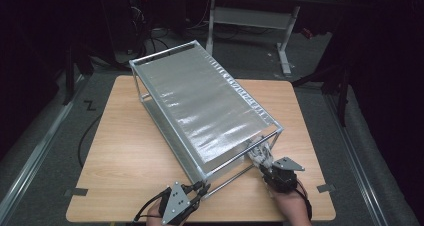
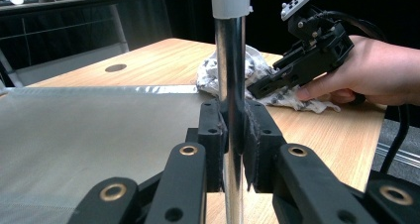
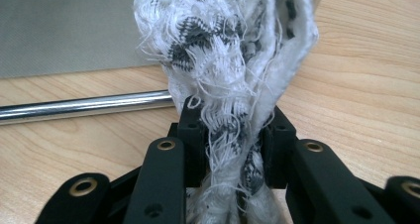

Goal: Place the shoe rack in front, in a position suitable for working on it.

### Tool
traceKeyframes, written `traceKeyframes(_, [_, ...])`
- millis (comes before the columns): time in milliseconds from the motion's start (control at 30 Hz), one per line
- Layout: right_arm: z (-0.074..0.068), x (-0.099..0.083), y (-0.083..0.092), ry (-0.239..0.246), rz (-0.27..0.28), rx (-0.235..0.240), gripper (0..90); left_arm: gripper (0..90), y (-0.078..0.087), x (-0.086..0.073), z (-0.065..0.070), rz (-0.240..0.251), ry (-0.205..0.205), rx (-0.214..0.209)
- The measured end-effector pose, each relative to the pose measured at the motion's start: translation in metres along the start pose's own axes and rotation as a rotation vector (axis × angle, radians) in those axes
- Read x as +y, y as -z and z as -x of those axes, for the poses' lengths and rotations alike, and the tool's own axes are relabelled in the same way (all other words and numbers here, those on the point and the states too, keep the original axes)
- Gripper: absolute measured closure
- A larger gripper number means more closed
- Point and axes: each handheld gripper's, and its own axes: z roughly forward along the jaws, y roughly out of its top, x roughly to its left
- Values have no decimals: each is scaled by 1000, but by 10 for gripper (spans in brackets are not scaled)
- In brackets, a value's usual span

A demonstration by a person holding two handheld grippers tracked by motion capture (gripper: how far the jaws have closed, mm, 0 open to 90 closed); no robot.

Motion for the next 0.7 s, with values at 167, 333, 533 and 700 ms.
traceKeyframes(167, [-6, 0, 0, 24, -1, 18, 731, 796, 0, 0, 0, 0, 1, -1])
traceKeyframes(333, [-17, 0, 2, 53, 0, 75, 734, 796, 0, 0, 0, 1, 2, -2])
traceKeyframes(533, [-39, 0, 5, 110, -7, 148, 735, 797, 0, 0, 0, 0, 3, -3])
traceKeyframes(700, [-73, 1, 9, 186, -5, 242, 735, 797, 0, 0, 0, -1, 5, -3])
